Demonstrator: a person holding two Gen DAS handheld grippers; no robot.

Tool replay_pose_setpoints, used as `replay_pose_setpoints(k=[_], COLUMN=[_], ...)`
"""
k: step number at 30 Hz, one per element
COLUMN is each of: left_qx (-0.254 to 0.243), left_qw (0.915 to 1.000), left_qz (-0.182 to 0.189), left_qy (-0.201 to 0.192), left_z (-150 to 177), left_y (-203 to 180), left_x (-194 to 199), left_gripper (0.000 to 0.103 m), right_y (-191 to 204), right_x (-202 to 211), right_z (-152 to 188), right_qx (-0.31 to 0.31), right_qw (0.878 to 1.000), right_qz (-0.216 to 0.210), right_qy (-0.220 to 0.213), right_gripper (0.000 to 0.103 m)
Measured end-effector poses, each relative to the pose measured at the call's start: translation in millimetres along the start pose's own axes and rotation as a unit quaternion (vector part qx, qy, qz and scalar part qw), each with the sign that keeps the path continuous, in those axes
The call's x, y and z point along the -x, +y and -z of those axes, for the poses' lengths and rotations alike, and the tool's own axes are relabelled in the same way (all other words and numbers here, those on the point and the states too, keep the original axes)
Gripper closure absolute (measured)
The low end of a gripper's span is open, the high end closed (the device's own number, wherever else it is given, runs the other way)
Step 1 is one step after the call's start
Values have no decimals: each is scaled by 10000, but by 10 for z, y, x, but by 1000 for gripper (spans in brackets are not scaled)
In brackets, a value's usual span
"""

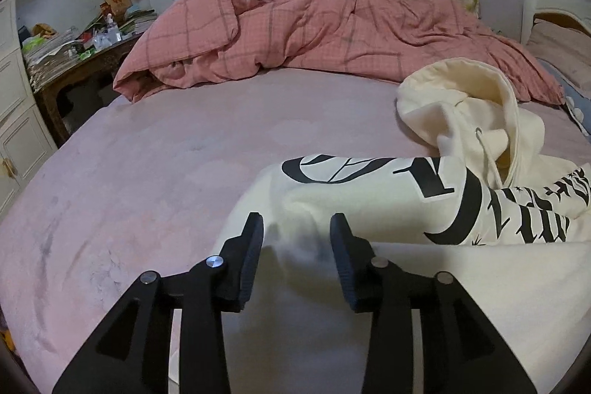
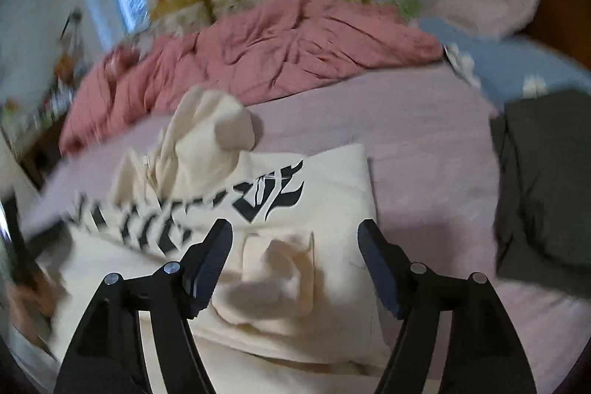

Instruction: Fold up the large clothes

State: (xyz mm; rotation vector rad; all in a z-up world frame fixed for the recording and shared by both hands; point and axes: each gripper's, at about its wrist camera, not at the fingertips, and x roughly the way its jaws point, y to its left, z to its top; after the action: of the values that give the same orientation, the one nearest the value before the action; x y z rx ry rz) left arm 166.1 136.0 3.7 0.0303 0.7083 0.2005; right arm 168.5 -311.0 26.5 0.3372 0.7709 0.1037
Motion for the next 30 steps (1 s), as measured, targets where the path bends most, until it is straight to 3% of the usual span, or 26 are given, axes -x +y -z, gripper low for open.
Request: replay_pose_setpoints(k=[3, 4, 6, 8, 9, 10, 11, 12, 14, 15, 16, 18, 20, 23, 25, 26, 29, 30], left_qx=[17, 11, -12, -26, -28, -28, -28, -31, -17, -5, 9, 27, 3, -81, -102, -108, -141, -168], left_qw=[10000, 10000, 10000, 10000, 10000, 10000, 9999, 10000, 10000, 10000, 9999, 9998, 9999, 9999, 9999, 9999, 9998, 9997], left_qz=[-19, -16, -11, -10, -5, 1, 12, 23, -17, -29, -27, -22, 2, -21, -24, 7, 44, 17], left_qy=[-17, 5, 59, 86, 88, 91, 97, 88, -16, -89, -147, -211, -171, -76, -84, -96, -166, -194], left_z=[14, 19, 32, 37, 36, 35, 35, 35, 29, 26, 28, 26, 29, 35, 33, 32, 32, 32], left_y=[3, -4, -18, -21, -19, -17, -18, -20, -21, -19, -21, -17, -28, -67, -84, -83, -86, -96], left_x=[-7, -21, -58, -76, -77, -79, -81, -77, -39, -12, 11, 34, 11, -32, -23, -15, 33, 66], left_gripper=[61, 60, 60, 60, 60, 60, 60, 60, 60, 60, 60, 60, 60, 56, 54, 53, 51, 51], right_y=[-177, -185, -107, 33, 110, 187, 225, 245, 394, 485, 627, 712, 708, 602, 489, 420, 262, 219], right_x=[-343, -452, -644, -664, -662, -671, -669, -615, -267, -91, 96, 213, 124, -312, -492, -503, -280, -191], right_z=[6, 25, 58, 96, 115, 143, 167, 175, 148, 147, 148, 154, 146, 161, 171, 158, 92, 74], right_qx=[-695, -732, -568, -161, 98, 346, 461, 471, 733, 1036, 1413, 1591, 1623, 1660, 1425, 1243, 850, 772], right_qw=[9951, 9934, 9897, 9918, 9928, 9925, 9927, 9947, 9968, 9906, 9774, 9661, 9657, 9730, 9783, 9815, 9871, 9886], right_qz=[-334, -458, -779, -616, -468, -302, -82, 110, 170, 124, 384, 597, 892, 1402, 1485, 1456, 1316, 1237], right_qy=[626, 756, 1058, 1104, 1099, 1129, 1108, 906, -279, -890, -1524, -1944, -1819, -777, -223, -104, -328, -365], right_gripper=[33, 41, 47, 48, 54, 77, 89, 94, 95, 95, 95, 95, 95, 94, 88, 86, 68, 55])
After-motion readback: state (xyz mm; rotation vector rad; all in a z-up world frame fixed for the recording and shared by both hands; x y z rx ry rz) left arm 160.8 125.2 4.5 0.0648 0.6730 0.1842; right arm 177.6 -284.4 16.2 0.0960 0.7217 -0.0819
